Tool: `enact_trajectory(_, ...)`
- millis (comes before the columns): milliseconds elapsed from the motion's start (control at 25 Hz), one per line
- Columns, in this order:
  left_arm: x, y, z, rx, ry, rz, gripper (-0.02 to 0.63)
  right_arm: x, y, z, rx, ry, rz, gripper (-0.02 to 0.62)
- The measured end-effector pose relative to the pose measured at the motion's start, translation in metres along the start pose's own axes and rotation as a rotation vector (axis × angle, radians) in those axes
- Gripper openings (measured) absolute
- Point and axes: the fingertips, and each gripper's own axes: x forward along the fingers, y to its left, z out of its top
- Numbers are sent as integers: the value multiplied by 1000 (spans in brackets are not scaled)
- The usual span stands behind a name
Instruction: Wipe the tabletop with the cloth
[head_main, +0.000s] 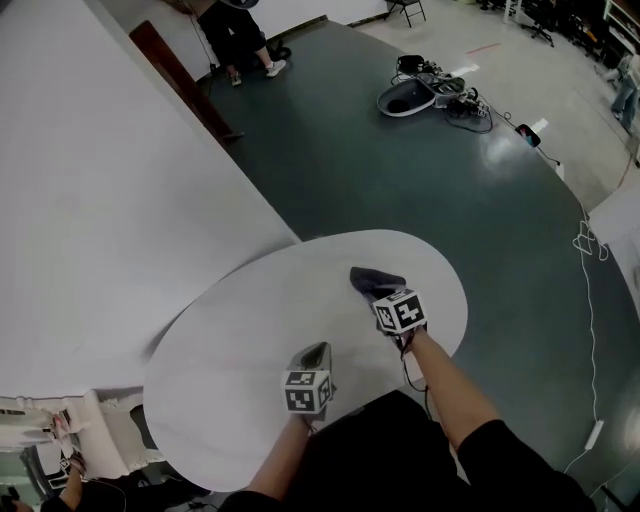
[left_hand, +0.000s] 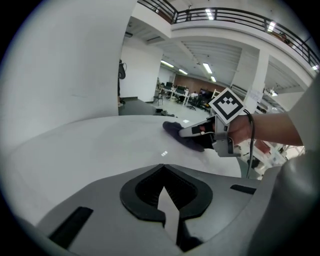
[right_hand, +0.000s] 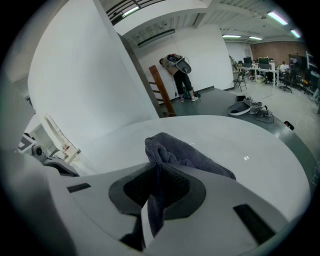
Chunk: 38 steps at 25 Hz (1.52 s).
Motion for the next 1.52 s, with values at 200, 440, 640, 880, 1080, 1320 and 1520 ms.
enact_trajectory(200,-7,9,-4,-98,-6,19,8,0,-28,18,63,-7,-15,35)
enact_trajectory(440,11,22,12,-143,31,24,8,19,-46,51,220,-8,59,34)
enact_trajectory(640,6,33,29,-238,-23,19,8,27,-50,64,251,-8,71,34)
enact_trajectory(880,-4,60,34,-304,-62,65,8,49,-44,87,161,8,45,34)
enact_trajectory(1080,-13,69,22,-361,-70,78,8,71,-31,101,121,24,44,34)
enact_trajectory(1320,-27,79,18,-406,-105,79,8,96,-1,114,1,42,35,34)
enact_trajectory(1520,-34,84,11,-425,-123,90,8,114,29,116,-64,58,44,34)
